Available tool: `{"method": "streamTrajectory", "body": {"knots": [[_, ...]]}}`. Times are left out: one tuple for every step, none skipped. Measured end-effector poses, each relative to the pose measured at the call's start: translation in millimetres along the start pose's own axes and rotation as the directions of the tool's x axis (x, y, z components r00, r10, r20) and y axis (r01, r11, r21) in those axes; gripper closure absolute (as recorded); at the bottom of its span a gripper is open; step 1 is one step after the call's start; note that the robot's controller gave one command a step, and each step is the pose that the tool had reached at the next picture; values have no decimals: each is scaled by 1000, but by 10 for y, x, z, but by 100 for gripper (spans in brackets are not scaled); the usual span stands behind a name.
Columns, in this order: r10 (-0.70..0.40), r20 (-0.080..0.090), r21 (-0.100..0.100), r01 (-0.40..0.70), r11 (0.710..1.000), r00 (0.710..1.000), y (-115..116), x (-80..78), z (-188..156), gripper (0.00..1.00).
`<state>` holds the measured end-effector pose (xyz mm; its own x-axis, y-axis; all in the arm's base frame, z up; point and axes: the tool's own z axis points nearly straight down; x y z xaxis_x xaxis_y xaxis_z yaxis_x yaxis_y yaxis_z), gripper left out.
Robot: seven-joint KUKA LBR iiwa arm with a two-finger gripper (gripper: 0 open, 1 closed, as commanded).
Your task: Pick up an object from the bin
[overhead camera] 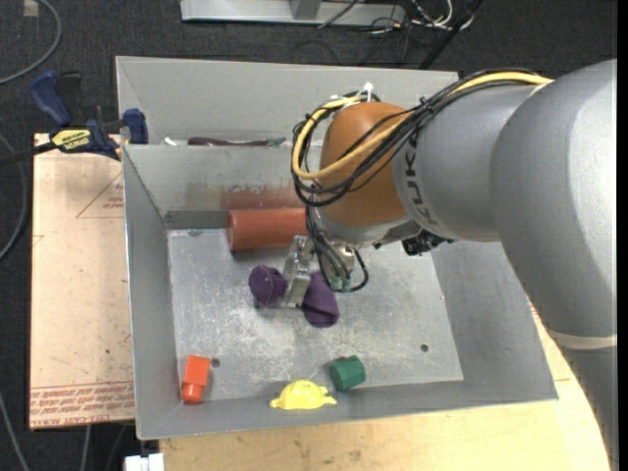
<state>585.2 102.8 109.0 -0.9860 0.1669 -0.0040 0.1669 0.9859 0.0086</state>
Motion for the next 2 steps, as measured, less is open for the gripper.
{"method": "streamTrajectory", "body": {"knots": [[0,1,-1,0,1000,1000,3,-4,-68,100],[0,1,0,0,1000,1000,2,-3,-102,100]]}}
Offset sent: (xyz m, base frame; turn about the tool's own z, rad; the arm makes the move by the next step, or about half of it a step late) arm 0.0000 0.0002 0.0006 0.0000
